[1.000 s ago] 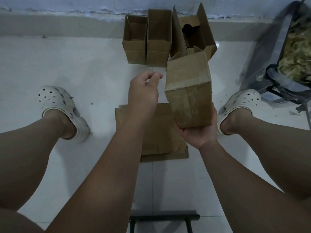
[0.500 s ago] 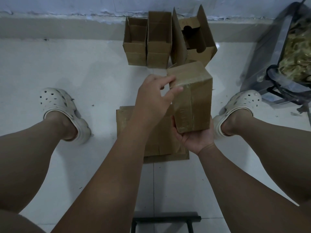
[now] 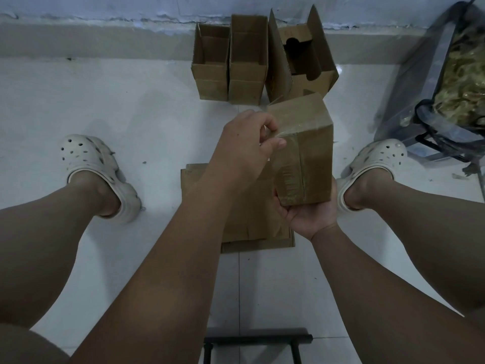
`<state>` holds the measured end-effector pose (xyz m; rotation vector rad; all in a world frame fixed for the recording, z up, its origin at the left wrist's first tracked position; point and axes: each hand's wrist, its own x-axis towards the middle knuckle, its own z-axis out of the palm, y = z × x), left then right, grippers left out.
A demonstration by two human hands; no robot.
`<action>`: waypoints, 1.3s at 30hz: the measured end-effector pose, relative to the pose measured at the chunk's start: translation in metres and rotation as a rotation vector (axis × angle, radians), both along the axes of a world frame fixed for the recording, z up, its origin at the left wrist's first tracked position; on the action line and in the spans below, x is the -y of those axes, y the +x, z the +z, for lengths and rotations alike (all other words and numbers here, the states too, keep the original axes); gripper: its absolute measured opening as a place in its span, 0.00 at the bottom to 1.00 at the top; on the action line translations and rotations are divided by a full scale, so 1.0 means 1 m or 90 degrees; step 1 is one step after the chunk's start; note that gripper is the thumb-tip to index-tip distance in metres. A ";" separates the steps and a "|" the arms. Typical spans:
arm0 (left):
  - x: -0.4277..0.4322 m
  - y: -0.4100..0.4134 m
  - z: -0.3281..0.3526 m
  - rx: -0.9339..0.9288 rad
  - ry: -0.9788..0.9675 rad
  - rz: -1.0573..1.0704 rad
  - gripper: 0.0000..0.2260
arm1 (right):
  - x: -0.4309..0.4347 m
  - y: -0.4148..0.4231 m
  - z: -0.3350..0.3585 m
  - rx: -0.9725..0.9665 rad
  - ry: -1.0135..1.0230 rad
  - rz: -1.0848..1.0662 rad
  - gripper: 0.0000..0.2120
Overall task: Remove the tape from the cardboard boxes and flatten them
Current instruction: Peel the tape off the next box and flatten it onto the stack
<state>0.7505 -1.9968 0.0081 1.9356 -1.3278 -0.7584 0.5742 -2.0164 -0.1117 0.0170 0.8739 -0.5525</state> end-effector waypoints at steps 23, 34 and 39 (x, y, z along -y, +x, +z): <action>-0.006 -0.003 -0.016 0.101 -0.003 -0.008 0.07 | -0.004 -0.004 -0.013 -0.048 -0.028 -0.038 0.35; -0.006 0.009 -0.003 -0.199 0.102 0.081 0.04 | -0.003 -0.005 -0.014 -0.041 -0.021 -0.040 0.32; 0.000 0.003 -0.005 -0.046 0.146 0.057 0.09 | -0.001 -0.007 -0.011 -0.048 -0.036 -0.021 0.30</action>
